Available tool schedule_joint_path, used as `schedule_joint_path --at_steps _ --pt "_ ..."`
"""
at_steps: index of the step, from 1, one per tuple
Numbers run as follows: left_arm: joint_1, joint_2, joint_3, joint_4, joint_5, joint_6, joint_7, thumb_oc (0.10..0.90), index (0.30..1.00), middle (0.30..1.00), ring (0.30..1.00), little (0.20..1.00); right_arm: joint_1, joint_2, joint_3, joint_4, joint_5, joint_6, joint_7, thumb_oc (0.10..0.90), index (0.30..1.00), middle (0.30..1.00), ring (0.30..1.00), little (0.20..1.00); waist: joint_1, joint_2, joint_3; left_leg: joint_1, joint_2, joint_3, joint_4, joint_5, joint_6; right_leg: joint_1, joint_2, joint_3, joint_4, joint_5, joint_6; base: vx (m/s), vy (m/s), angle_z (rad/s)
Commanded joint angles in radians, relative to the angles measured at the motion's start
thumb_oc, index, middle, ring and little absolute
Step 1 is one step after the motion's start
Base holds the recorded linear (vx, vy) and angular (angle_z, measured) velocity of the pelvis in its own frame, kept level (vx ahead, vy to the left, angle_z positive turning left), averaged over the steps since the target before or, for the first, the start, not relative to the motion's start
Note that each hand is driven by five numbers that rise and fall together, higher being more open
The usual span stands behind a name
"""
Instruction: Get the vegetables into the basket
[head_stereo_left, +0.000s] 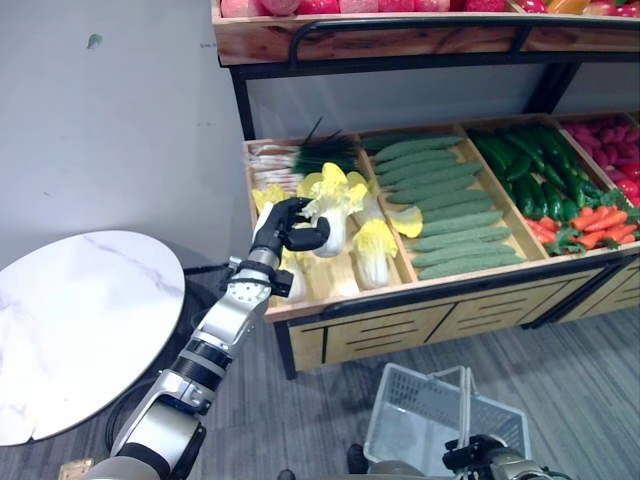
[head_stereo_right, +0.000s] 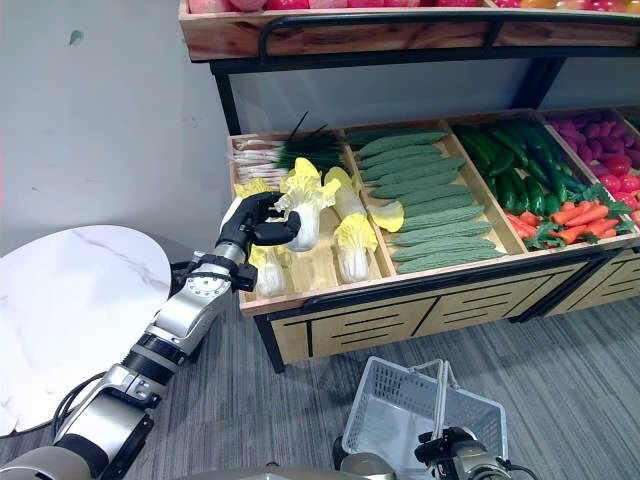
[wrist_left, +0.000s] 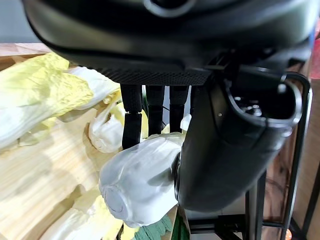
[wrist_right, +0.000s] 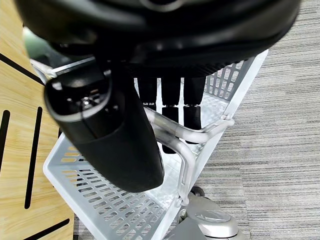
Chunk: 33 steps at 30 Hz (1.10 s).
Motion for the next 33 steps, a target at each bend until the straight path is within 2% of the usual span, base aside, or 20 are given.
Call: schedule_joint_path --at_steps 1,33 --pt "-0.109 -0.004 0.04 -0.062 -0.018 -0.132 0.006 0.4 0.3 0.3 0.3 0.3 0.009 -0.074 0.036 0.062 0.013 -0.012 0.0 0.4 0.3 0.3 0.3 0.3 0.006 -0.033 -0.091 0.009 -0.008 0.0 0.005 -0.069 -0.022 0.034 -0.045 -0.026 0.005 -0.031 0.071 0.0 0.0 0.0" --pt "-0.087 0.001 0.048 -0.064 -0.017 -0.121 0.006 0.4 0.3 0.3 0.3 0.3 0.019 -0.068 0.037 0.054 0.013 -0.015 -0.005 0.4 0.3 0.3 0.3 0.3 0.012 -0.03 -0.081 0.013 -0.006 -0.006 0.005 -0.072 -0.024 0.04 -0.043 -0.032 0.005 -0.038 0.068 0.0 0.0 0.0"
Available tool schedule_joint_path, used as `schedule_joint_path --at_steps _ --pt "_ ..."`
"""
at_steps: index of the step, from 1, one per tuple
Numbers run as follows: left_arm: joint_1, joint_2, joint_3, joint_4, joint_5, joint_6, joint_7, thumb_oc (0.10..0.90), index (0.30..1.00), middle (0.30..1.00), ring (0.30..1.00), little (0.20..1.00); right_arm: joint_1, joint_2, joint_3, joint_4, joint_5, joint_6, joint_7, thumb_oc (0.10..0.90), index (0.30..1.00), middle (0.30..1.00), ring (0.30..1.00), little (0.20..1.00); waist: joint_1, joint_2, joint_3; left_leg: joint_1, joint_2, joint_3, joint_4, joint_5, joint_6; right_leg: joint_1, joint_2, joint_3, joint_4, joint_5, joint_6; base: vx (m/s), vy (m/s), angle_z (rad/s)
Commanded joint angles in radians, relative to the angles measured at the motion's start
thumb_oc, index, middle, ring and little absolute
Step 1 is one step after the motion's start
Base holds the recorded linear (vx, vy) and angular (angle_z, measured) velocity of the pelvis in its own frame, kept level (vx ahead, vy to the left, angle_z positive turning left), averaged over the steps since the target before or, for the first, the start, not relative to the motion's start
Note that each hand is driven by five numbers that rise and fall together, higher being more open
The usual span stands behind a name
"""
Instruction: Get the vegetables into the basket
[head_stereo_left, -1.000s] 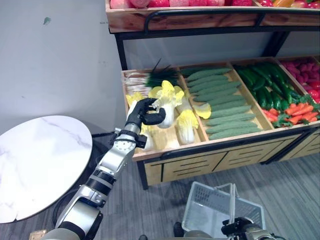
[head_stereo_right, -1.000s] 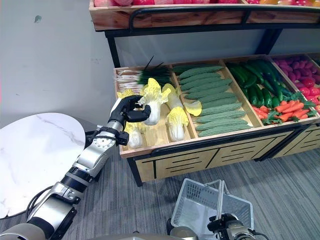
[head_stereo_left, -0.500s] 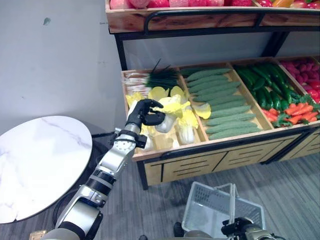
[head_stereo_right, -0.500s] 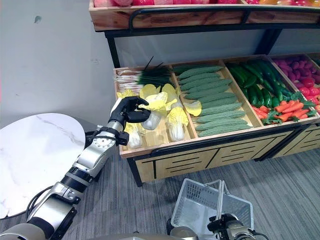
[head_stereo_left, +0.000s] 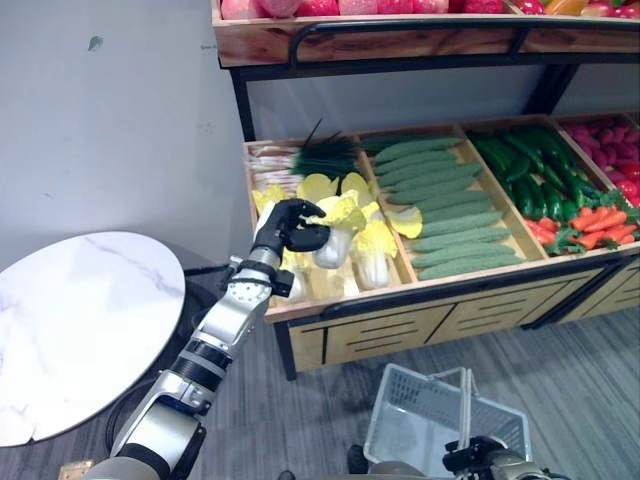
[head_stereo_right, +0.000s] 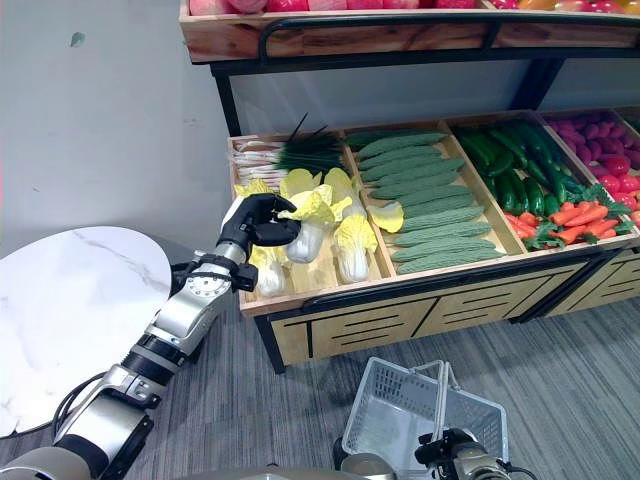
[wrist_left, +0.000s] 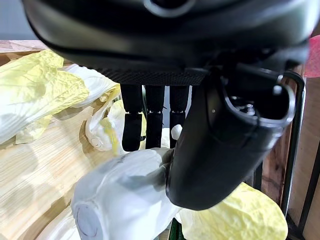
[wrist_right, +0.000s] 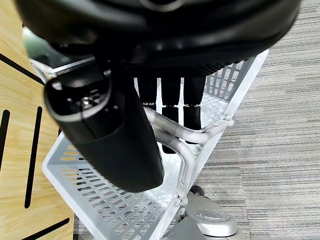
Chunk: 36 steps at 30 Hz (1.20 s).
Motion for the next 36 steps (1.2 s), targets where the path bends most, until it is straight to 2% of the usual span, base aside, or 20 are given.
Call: schedule_joint_path --at_steps 1,12,16,19,22,25,26,27,28,30,31,33,34,35,36 --pt "-0.096 0.001 0.048 -0.063 -0.017 -0.121 0.01 0.4 0.3 0.3 0.3 0.3 0.011 -0.068 0.037 0.056 0.013 -0.012 -0.006 0.4 0.3 0.3 0.3 0.3 0.011 -0.031 -0.08 0.011 -0.006 -0.003 0.006 -0.072 -0.025 0.038 -0.044 -0.032 0.005 -0.038 0.069 0.0 0.0 0.0" --pt "-0.075 0.0 0.053 -0.066 -0.02 -0.122 0.002 0.4 0.3 0.3 0.3 0.3 0.014 -0.087 0.016 0.042 0.019 -0.012 -0.007 0.4 0.3 0.3 0.3 0.3 0.001 -0.03 -0.079 0.018 -0.012 0.014 0.006 -0.079 -0.012 0.033 -0.048 -0.013 0.005 -0.034 0.076 0.0 0.004 -0.01" --pt "-0.083 -0.008 0.045 -0.068 -0.032 -0.126 0.002 0.4 0.3 0.3 0.3 0.3 0.007 -0.1 0.0 0.029 0.034 -0.014 -0.014 0.4 0.3 0.3 0.3 0.3 -0.009 -0.035 -0.062 0.009 -0.022 0.036 0.007 -0.068 0.001 0.018 -0.053 0.014 0.005 -0.021 0.081 -0.05 0.039 -0.17" --pt "-0.106 -0.014 0.024 -0.062 -0.05 -0.135 -0.003 0.4 0.3 0.3 0.3 0.3 -0.002 -0.1 -0.012 0.019 0.059 -0.019 -0.021 0.4 0.3 0.3 0.3 0.3 -0.024 -0.046 -0.042 -0.051 -0.035 0.059 0.089 -0.095 0.012 -0.017 -0.066 0.048 0.013 -0.003 0.088 -0.09 0.034 -0.2" --pt "-0.117 -0.017 0.012 -0.058 -0.057 -0.139 -0.01 0.4 0.3 0.3 0.3 0.3 0.001 -0.1 -0.017 -0.001 0.068 -0.022 -0.023 0.4 0.3 0.3 0.3 0.3 -0.033 -0.047 -0.037 -0.079 -0.039 0.072 0.126 -0.111 0.015 -0.039 -0.071 0.063 0.02 0.005 0.092 -0.05 0.038 -0.36" --pt "-0.134 -0.027 -0.006 -0.045 -0.079 -0.154 -0.006 0.4 0.3 0.3 0.3 0.3 -0.014 -0.101 -0.011 -0.065 0.085 -0.035 -0.041 0.4 0.3 0.3 0.3 0.3 -0.063 -0.045 -0.019 -0.107 -0.042 0.135 0.159 -0.133 0.023 -0.11 -0.061 0.148 0.042 0.037 0.122 -0.13 0.055 -0.55" --pt "-0.137 -0.013 -0.001 -0.045 -0.093 -0.166 0.003 0.4 0.3 0.3 0.3 0.3 -0.058 -0.102 0.012 -0.095 0.074 -0.038 -0.047 0.4 0.3 0.3 0.3 0.3 -0.067 -0.043 -0.001 -0.123 -0.035 0.196 0.191 -0.153 0.023 -0.157 -0.057 0.179 0.041 0.072 0.148 -0.16 0.002 -1.23" --pt "-0.135 0.029 0.015 -0.056 -0.112 -0.179 0.008 0.4 0.3 0.3 0.3 0.3 -0.088 -0.091 0.033 -0.118 0.052 -0.038 -0.045 0.4 0.3 0.3 0.3 0.3 -0.035 -0.025 0.009 -0.095 0.011 0.302 0.193 -0.199 0.016 -0.21 -0.093 0.04 0.065 0.064 0.16 -0.16 -0.06 -1.92" --pt "-0.134 0.04 0.018 -0.061 -0.118 -0.181 0.005 0.4 0.3 0.3 0.3 0.3 -0.096 -0.091 0.031 -0.123 0.049 -0.038 -0.045 0.4 0.3 0.3 0.3 0.3 -0.024 -0.017 0.015 -0.086 0.027 0.339 0.188 -0.192 0.011 -0.22 -0.127 -0.043 0.088 0.054 0.146 -0.11 -0.104 -3.1" --pt "-0.139 0.05 0.022 -0.064 -0.124 -0.182 0.008 0.4 0.3 0.3 0.3 0.3 -0.103 -0.089 0.026 -0.139 0.045 -0.036 -0.044 0.4 0.3 0.3 0.3 0.3 -0.029 -0.004 0.018 -0.079 0.046 0.369 0.192 -0.186 0.003 -0.2 -0.187 -0.121 0.12 0.035 0.136 -0.13 -0.147 -3.11" --pt "-0.129 0.062 0.035 -0.078 -0.124 -0.183 0.011 0.4 0.3 0.3 0.3 0.3 -0.114 -0.089 0.024 -0.154 0.037 -0.034 -0.046 0.4 0.3 0.3 0.3 0.3 -0.018 0.006 0.017 -0.079 0.063 0.398 0.201 -0.179 -0.004 -0.174 -0.25 -0.214 0.136 0.036 0.138 -0.1 -0.166 -0.53" --pt "-0.105 0.081 0.06 -0.095 -0.119 -0.181 0.011 0.4 0.3 0.3 0.3 0.3 -0.125 -0.086 0.021 -0.161 0.027 -0.032 -0.041 0.4 0.3 0.3 0.3 0.3 0.004 0.006 0.012 -0.078 0.077 0.44 0.206 -0.171 -0.015 -0.15 -0.313 -0.318 0.137 0.066 0.149 -0.07 -0.126 -0.11" --pt "-0.103 0.081 0.061 -0.097 -0.118 -0.18 0.011 0.4 0.3 0.3 0.3 0.3 -0.124 -0.086 0.022 -0.161 0.027 -0.032 -0.041 0.4 0.3 0.3 0.3 0.3 0.003 0.006 0.012 -0.077 0.077 0.44 0.206 -0.17 -0.015 -0.148 -0.313 -0.319 0.134 0.068 0.149 -0.05 -0.116 -0.62" --pt "-0.085 0.096 0.077 -0.105 -0.115 -0.178 0.008 0.4 0.3 0.3 0.3 0.3 -0.124 -0.085 0.021 -0.166 0.022 -0.032 -0.037 0.4 0.3 0.3 0.3 0.3 0.013 0.001 0.009 -0.075 0.084 0.462 0.21 -0.164 -0.022 -0.136 -0.337 -0.365 0.13 0.084 0.155 -0.03 -0.123 -0.53" --pt "-0.071 0.105 0.091 -0.11 -0.112 -0.175 0.006 0.4 0.3 0.3 0.3 0.3 -0.122 -0.085 0.021 -0.17 0.02 -0.03 -0.033 0.4 0.3 0.3 0.3 0.3 0.015 -0.006 0.004 -0.073 0.086 0.475 0.21 -0.163 -0.025 -0.126 -0.342 -0.379 0.111 0.095 0.16 0.0 -0.274 -0.66"
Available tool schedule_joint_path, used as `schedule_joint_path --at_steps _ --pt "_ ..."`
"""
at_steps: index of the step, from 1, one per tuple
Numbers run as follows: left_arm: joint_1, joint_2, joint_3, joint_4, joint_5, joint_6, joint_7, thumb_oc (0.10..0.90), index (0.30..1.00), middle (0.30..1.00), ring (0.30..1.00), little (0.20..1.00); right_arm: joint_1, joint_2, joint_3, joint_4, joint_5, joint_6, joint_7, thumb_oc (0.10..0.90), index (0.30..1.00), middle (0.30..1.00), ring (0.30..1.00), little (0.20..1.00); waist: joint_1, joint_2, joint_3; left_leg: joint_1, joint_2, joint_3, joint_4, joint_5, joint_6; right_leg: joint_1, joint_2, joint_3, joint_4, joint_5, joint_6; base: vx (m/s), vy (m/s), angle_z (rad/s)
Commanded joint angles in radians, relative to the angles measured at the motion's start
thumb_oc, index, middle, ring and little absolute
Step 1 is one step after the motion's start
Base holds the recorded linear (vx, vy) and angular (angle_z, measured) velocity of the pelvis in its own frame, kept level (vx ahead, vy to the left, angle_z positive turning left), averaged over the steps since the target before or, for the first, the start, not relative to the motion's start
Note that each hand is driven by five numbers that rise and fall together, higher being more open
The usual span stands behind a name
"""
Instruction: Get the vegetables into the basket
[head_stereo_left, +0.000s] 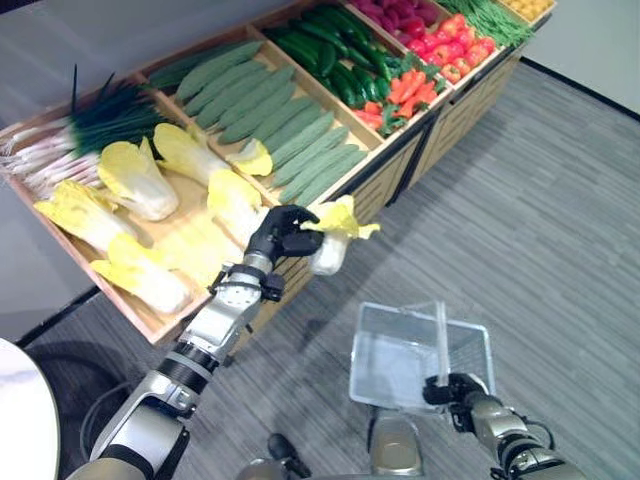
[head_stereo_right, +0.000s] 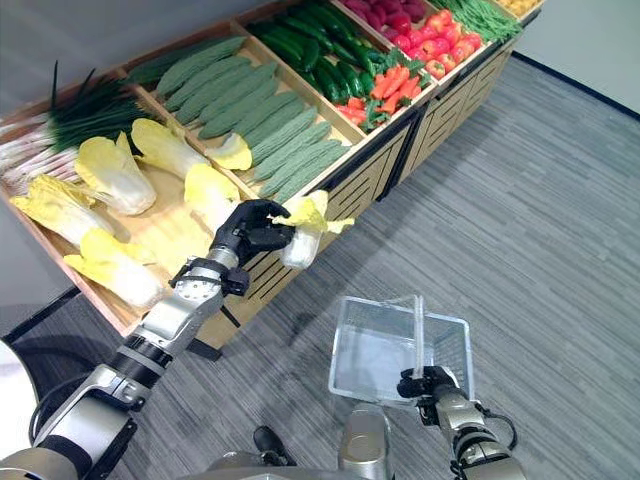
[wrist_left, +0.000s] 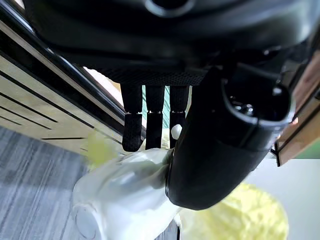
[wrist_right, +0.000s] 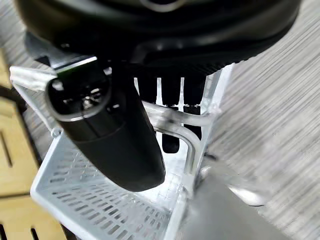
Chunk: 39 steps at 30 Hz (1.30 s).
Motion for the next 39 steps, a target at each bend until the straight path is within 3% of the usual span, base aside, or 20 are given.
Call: schedule_joint_path --at_steps 1,3,6,9,12,13,14,15,16,18,20,21,22,24,25,26,27,28,34,39 --pt "-0.046 0.02 0.146 -0.134 0.007 -0.118 0.012 0.4 0.3 0.3 0.3 0.3 -0.018 -0.082 0.023 0.0 -0.05 -0.029 0.002 0.4 0.3 0.3 0.3 0.3 0.02 0.025 -0.119 -0.007 0.046 -0.048 0.066 -0.062 -0.047 0.022 0.019 -0.019 -0.085 0.015 0.045 0.05 -0.279 -0.64" --pt "-0.038 0.019 0.153 -0.14 0.01 -0.117 0.008 0.4 0.3 0.3 0.3 0.3 -0.013 -0.083 0.025 -0.002 -0.054 -0.027 0.006 0.4 0.3 0.3 0.3 0.3 0.019 0.023 -0.125 -0.006 0.052 -0.046 0.075 -0.063 -0.053 0.031 0.033 -0.008 -0.104 0.004 0.043 0.06 -0.264 -0.57" --pt "-0.028 0.001 0.151 -0.133 -0.001 -0.119 0.006 0.4 0.3 0.3 0.3 0.3 0.022 -0.082 0.016 -0.011 -0.054 -0.031 0.004 0.4 0.3 0.3 0.3 0.3 -0.002 0.031 -0.114 0.003 0.09 -0.079 0.09 -0.053 -0.073 0.019 0.077 0.045 -0.069 -0.061 0.018 0.07 -0.295 -0.25" --pt "-0.009 -0.027 0.148 -0.124 -0.014 -0.123 0.012 0.4 0.3 0.3 0.3 0.3 0.058 -0.094 0.016 -0.022 -0.039 -0.038 0.001 0.4 0.3 0.3 0.3 0.3 -0.029 0.052 -0.115 0.053 0.119 -0.136 0.027 0.005 -0.097 0.024 0.141 0.09 0.003 -0.142 -0.021 0.1 -0.306 -0.07" --pt "0.032 -0.036 0.174 -0.141 -0.022 -0.131 0.015 0.4 0.3 0.3 0.3 0.3 0.074 -0.106 0.023 -0.069 -0.041 -0.046 0.003 0.4 0.3 0.3 0.3 0.3 -0.04 0.067 -0.122 0.065 0.16 -0.194 0.017 0.09 -0.135 0.017 0.211 0.139 0.037 -0.199 -0.054 0.11 -0.352 -0.31" --pt "0.057 -0.04 0.188 -0.146 -0.022 -0.134 0.019 0.4 0.3 0.3 0.3 0.3 0.073 -0.118 0.033 -0.093 -0.047 -0.049 0.0 0.4 0.3 0.3 0.3 0.3 -0.038 0.07 -0.119 0.045 0.198 -0.266 0.072 0.165 -0.161 0.022 0.257 0.163 0.049 -0.23 -0.086 0.05 -0.486 -0.64" --pt "0.073 -0.038 0.202 -0.152 -0.024 -0.135 0.021 0.4 0.3 0.3 0.3 0.3 0.063 -0.125 0.04 -0.097 -0.05 -0.051 0.0 0.4 0.3 0.3 0.3 0.3 -0.029 0.066 -0.115 0.017 0.213 -0.314 0.116 0.222 -0.152 0.013 0.281 0.18 0.051 -0.217 -0.111 0.06 -0.584 -0.74" --pt "0.119 -0.037 0.222 -0.179 -0.027 -0.136 0.021 0.4 0.3 0.3 0.3 0.3 0.038 -0.141 0.059 -0.109 -0.057 -0.048 0.001 0.4 0.3 0.3 0.3 0.3 0.002 0.041 -0.111 -0.041 0.197 -0.486 0.244 0.26 -0.121 0.012 0.304 0.245 0.05 -0.213 -0.141 0.09 -0.554 -1.33" --pt "0.19 -0.037 0.262 -0.198 -0.021 -0.136 0.024 0.4 0.3 0.3 0.3 0.3 0.004 -0.153 0.09 -0.101 -0.072 -0.045 0.011 0.4 0.3 0.3 0.3 0.3 0.05 0.017 -0.108 -0.083 0.092 -0.676 0.393 0.239 -0.075 0.019 0.332 0.347 0.039 -0.201 -0.158 0.15 -0.497 -1.75" --pt "0.215 -0.04 0.269 -0.2 -0.016 -0.129 0.02 0.4 0.3 0.3 0.3 0.3 -0.008 -0.166 0.102 -0.104 -0.072 -0.04 0.02 0.4 0.3 0.3 0.3 0.3 0.071 0.0 -0.101 -0.149 0.054 -0.723 0.525 0.262 -0.056 0.044 0.344 0.4 0.01 -0.179 -0.173 0.1 -0.286 -2.47" --pt "0.229 -0.044 0.269 -0.203 -0.008 -0.121 0.02 0.4 0.3 0.3 0.3 0.3 -0.018 -0.172 0.106 -0.101 -0.068 -0.036 0.019 0.4 0.3 0.3 0.3 0.3 0.093 -0.012 -0.087 -0.231 -0.022 -0.767 0.625 0.236 -0.04 0.07 0.344 0.439 -0.011 -0.164 -0.177 0.05 -0.122 -1.1" --pt "0.229 -0.043 0.269 -0.203 -0.008 -0.121 0.02 0.4 0.3 0.3 0.3 0.3 -0.019 -0.171 0.106 -0.101 -0.068 -0.036 0.019 0.4 0.3 0.3 0.3 0.3 0.092 -0.014 -0.091 -0.238 -0.024 -0.767 0.624 0.24 -0.039 0.064 0.342 0.439 -0.012 -0.161 -0.177 0.08 -0.074 -0.15" --pt "0.239 -0.049 0.272 -0.199 0.0 -0.111 0.015 0.4 0.3 0.3 0.3 0.3 -0.038 -0.176 0.117 -0.093 -0.069 -0.03 0.023 0.4 0.3 0.3 0.3 0.3 0.116 -0.011 -0.077 -0.306 -0.102 -0.772 0.603 0.186 -0.031 0.094 0.347 0.476 -0.016 -0.152 -0.168 0.06 -0.027 -0.31" --pt "0.239 -0.048 0.273 -0.195 0.0 -0.109 0.015 0.4 0.3 0.3 0.3 0.3 -0.043 -0.178 0.119 -0.092 -0.067 -0.028 0.024 0.4 0.3 0.3 0.3 0.3 0.125 -0.007 -0.073 -0.312 -0.117 -0.76 0.555 0.172 -0.03 0.105 0.353 0.489 -0.019 -0.151 -0.161 0.13 0.015 -0.6" --pt "0.235 -0.047 0.263 -0.184 0.007 -0.108 0.011 0.4 0.3 0.3 0.3 0.3 -0.048 -0.188 0.124 -0.088 -0.069 -0.031 0.029 0.4 0.3 0.3 0.3 0.3 0.134 0.017 -0.071 -0.27 -0.131 -0.758 0.297 0.163 -0.032 0.121 0.373 0.501 -0.024 -0.158 -0.148 0.18 0.099 -0.87" --pt "0.232 -0.048 0.256 -0.176 0.012 -0.106 0.012 0.4 0.3 0.3 0.3 0.3 -0.048 -0.191 0.123 -0.09 -0.067 -0.033 0.028 0.4 0.3 0.3 0.3 0.3 0.131 0.039 -0.075 -0.274 -0.123 -0.763 0.159 0.176 -0.046 0.125 0.393 0.501 -0.029 -0.166 -0.146 0.19 0.111 -1.08" --pt "0.238 -0.047 0.252 -0.169 0.019 -0.098 0.017 0.4 0.3 0.3 0.3 0.3 -0.028 -0.198 0.114 -0.095 -0.066 -0.028 0.034 0.4 0.3 0.3 0.3 0.3 0.131 0.044 -0.07 -0.233 -0.12 -0.762 0.083 0.184 -0.049 0.132 0.39 0.491 -0.019 -0.174 -0.144 0.1 0.083 -0.45" --pt "0.247 -0.048 0.25 -0.165 0.018 -0.1 0.006 0.4 0.3 0.3 0.3 0.3 -0.017 -0.189 0.11 -0.103 -0.077 -0.035 0.031 0.4 0.3 0.3 0.3 0.3 0.118 0.054 -0.079 -0.166 -0.114 -0.785 0.015 0.153 -0.036 0.123 0.4 0.49 -0.017 -0.185 -0.141 0.07 0.036 -0.36" --pt "0.243 -0.058 0.227 -0.157 0.02 -0.095 -0.005 0.4 0.3 0.3 0.3 0.3 0.006 -0.178 0.097 -0.089 -0.067 -0.036 0.029 0.4 0.3 0.3 0.3 0.3 0.092 0.066 -0.105 -0.081 -0.098 -0.784 -0.115 0.171 -0.037 0.148 0.385 0.467 -0.06 -0.194 -0.138 0.09 0.084 -0.28" --pt "0.29 -0.054 0.228 -0.167 0.033 -0.075 -0.023 0.4 0.3 0.3 0.3 0.3 0.04 -0.154 0.083 -0.065 -0.067 -0.034 0.033 0.4 0.3 0.3 0.3 0.3 0.099 0.048 -0.126 -0.056 -0.106 -0.764 -0.132 0.137 -0.023 0.178 0.363 0.469 -0.111 -0.183 -0.12 0.11 0.093 0.08"
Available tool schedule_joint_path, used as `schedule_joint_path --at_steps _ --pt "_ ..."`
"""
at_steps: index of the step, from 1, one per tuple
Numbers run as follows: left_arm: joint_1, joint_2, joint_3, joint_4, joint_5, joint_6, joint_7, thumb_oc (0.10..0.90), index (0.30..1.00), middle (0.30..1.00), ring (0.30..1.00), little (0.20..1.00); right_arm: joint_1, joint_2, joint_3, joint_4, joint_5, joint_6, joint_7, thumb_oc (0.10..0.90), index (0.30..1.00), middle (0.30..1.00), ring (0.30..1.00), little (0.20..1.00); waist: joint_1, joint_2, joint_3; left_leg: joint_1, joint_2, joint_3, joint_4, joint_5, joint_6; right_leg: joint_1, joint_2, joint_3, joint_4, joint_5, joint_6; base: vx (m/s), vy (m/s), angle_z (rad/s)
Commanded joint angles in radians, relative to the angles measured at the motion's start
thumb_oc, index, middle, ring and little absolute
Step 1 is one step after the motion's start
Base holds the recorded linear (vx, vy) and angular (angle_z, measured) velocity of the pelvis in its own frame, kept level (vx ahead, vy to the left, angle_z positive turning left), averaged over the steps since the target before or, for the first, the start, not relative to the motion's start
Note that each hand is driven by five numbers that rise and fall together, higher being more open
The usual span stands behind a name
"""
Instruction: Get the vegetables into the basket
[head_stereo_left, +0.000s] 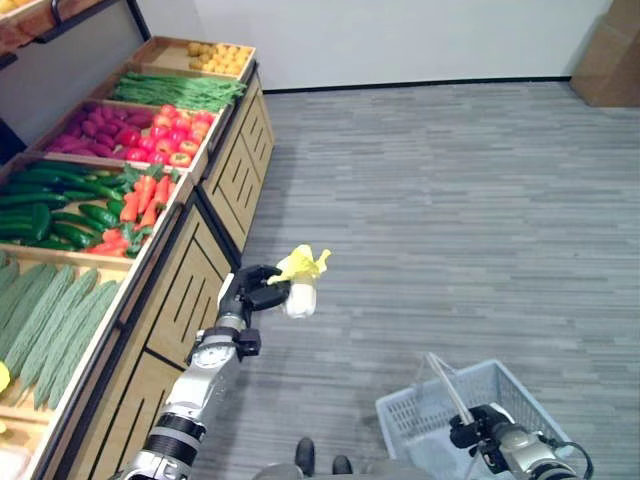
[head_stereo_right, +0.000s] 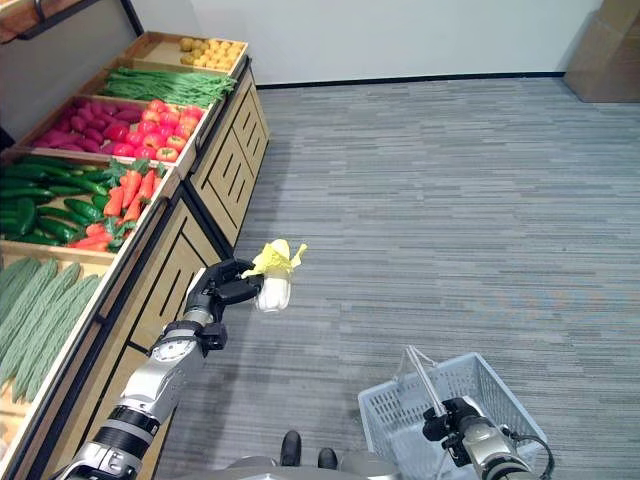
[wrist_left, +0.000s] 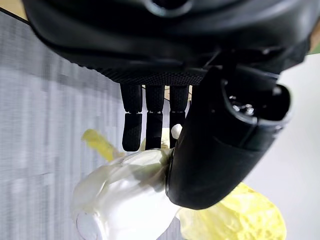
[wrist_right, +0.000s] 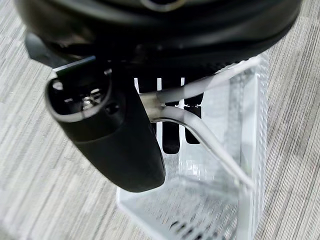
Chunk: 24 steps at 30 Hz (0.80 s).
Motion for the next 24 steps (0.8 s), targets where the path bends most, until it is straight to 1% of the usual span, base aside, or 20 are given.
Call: schedule_joint_path --at_steps 1,12,24 --pt "-0.058 0.036 0.043 -0.119 0.053 -0.077 -0.009 0.4 0.3 0.3 0.3 0.3 -0.064 -0.03 -0.041 -0.011 -0.001 -0.056 -0.005 0.4 0.3 0.3 0.3 0.3 0.048 -0.043 -0.043 0.018 -0.019 0.034 0.006 -0.042 0.02 0.007 -0.145 0.072 -0.012 0.01 0.244 0.04 0.034 0.07" --pt "-0.022 0.035 0.042 -0.127 0.065 -0.062 -0.025 0.4 0.3 0.3 0.3 0.3 -0.045 -0.015 -0.056 -0.012 0.001 -0.054 -0.001 0.4 0.3 0.3 0.3 0.3 0.063 -0.066 -0.059 0.033 -0.025 0.04 0.006 -0.073 0.032 0.015 -0.162 0.069 -0.035 0.022 0.265 0.03 0.041 -0.05" --pt "-0.034 0.032 0.017 -0.131 0.068 -0.051 -0.039 0.4 0.3 0.3 0.3 0.3 -0.047 -0.014 -0.056 -0.003 0.012 -0.053 0.001 0.4 0.3 0.3 0.3 0.3 0.072 -0.074 -0.069 0.048 -0.024 0.033 0.006 -0.081 0.033 0.022 -0.166 0.062 -0.038 0.026 0.269 -0.01 0.012 0.04"
